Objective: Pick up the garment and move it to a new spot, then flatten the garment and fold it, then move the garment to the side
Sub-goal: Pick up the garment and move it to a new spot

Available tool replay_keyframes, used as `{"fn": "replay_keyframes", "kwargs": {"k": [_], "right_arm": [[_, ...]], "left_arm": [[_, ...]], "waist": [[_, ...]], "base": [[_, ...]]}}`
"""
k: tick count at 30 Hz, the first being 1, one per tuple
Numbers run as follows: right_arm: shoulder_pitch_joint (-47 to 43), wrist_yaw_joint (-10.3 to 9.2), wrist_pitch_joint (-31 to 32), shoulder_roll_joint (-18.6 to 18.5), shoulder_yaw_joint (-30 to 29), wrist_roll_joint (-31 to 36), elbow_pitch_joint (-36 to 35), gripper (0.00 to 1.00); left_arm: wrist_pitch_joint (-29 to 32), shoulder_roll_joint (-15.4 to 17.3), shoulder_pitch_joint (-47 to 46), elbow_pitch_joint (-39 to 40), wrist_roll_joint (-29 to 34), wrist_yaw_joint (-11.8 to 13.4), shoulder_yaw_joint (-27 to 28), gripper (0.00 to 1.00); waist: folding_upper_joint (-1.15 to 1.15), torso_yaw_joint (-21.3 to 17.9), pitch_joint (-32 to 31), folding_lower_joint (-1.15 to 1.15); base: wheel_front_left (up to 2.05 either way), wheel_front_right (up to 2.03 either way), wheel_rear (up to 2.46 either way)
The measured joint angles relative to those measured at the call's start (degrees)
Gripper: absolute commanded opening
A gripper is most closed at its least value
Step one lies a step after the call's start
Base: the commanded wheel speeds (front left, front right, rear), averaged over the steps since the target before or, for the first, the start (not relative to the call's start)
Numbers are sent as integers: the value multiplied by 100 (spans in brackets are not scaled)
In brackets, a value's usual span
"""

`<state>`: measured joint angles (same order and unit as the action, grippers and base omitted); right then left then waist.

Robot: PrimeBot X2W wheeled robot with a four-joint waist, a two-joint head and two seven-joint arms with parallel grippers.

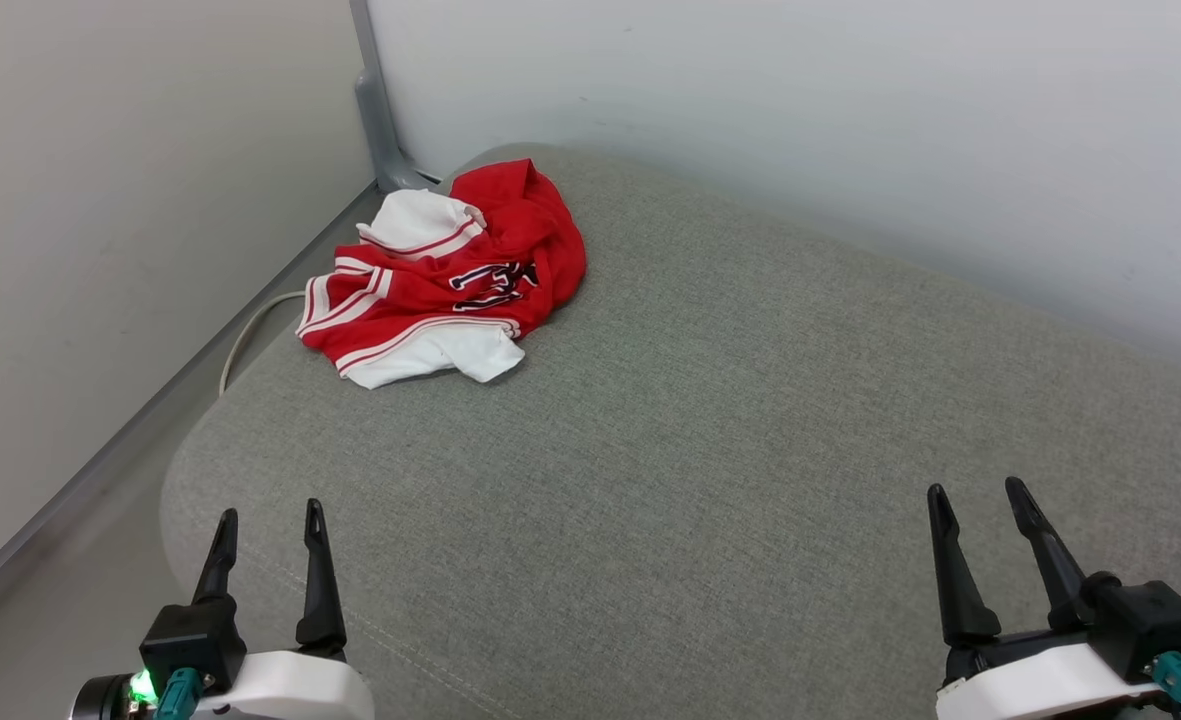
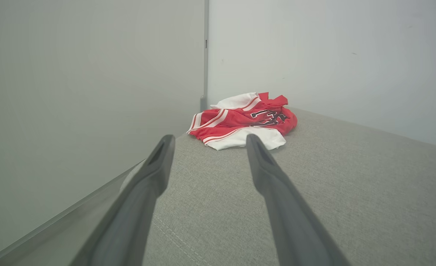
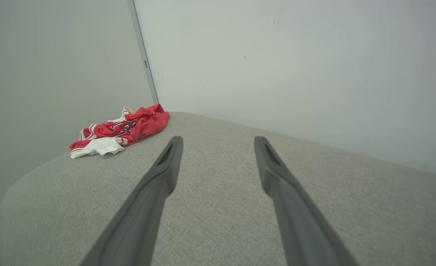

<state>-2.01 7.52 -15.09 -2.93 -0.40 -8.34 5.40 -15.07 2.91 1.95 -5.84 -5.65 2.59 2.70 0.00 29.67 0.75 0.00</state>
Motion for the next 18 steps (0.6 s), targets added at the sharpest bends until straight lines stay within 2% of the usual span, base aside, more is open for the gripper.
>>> {"fn": "replay_keyframes", "kwargs": {"k": [4,7,12,18], "right_arm": [[-25,0,-1,0,-76,35,-27,100],[-19,-1,-1,1,-82,122,-91,100],[190,0,-1,0,-115,411,-237,100],[541,0,0,1,-141,810,-567,100]], "left_arm": [[0,1,-157,-102,33,-164,70,100],[0,22,-523,-156,-65,-319,339,100],[0,222,-1389,-261,-187,-542,844,100],[0,631,-2559,-512,-264,-773,1281,100]], "waist": [[0,-15,-7,0],[0,-79,71,0],[0,-293,392,0],[0,-602,972,1]], "base": [[0,0,0],[0,0,0],[0,0,0],[0,0,0]]}}
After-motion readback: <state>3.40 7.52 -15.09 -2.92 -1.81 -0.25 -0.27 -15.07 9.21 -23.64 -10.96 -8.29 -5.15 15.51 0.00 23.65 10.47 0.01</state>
